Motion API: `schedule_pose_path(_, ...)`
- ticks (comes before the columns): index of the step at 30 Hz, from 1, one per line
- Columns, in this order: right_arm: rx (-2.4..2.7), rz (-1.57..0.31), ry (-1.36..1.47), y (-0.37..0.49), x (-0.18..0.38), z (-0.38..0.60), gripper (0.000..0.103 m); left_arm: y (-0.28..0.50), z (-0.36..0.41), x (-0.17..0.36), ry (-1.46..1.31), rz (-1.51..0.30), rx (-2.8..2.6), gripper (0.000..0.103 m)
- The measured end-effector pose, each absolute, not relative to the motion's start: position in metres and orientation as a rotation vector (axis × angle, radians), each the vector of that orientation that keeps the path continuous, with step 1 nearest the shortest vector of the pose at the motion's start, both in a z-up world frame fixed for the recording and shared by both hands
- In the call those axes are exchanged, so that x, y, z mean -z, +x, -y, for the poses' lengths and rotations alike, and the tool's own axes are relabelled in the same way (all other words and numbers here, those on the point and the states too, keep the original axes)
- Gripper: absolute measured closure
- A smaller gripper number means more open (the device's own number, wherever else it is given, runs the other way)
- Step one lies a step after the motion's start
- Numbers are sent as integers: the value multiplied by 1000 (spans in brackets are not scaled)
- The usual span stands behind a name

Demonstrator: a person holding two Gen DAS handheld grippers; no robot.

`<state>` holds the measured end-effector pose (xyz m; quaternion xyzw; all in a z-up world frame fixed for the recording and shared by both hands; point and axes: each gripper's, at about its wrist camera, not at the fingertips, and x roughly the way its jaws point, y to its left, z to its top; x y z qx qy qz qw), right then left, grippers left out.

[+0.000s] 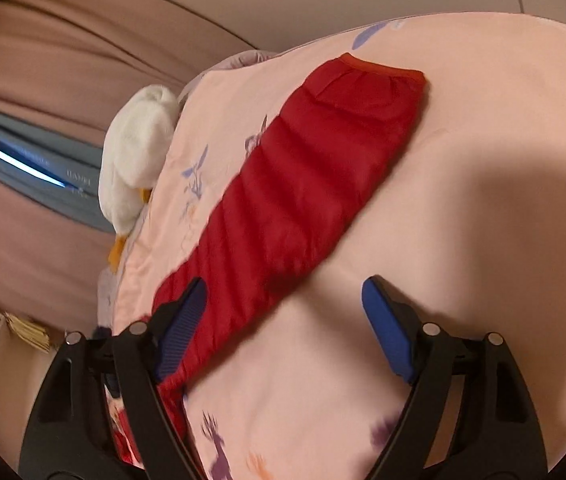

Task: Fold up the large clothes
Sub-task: 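Grasp the other red sleeve with the right tool and lift it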

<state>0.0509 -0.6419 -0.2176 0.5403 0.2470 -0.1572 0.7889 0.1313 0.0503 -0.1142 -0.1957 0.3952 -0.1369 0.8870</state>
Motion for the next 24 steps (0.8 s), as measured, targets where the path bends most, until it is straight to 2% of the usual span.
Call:
schedule_pose_path(3,363,-491,1184,62,222,651,26,133,-40,110,-397,-820,296,1)
schedule_pose_path(6,396,-451,1217,68,227,663,34,137,-28,108,-385,-824,299,1)
schedule_pose_path(9,432,-440,1225,71,231,673,52,140,-17,108,-379,-830,306,1)
schedule_pose_path(11,464,-453,1216,71,236,677,75,142,-10,109,-375,-833,311,1)
schedule_pose_path(14,470,-452,1225,66,243,680,90,146,-3,113,-379,-848,310,1)
schedule_pose_path(20,487,-464,1167,68,231,672,97,147,2,120,-393,-868,295,1)
schedule_pose_path(24,468,-425,993,69,184,648,97,144,-4,122,-408,-875,282,1)
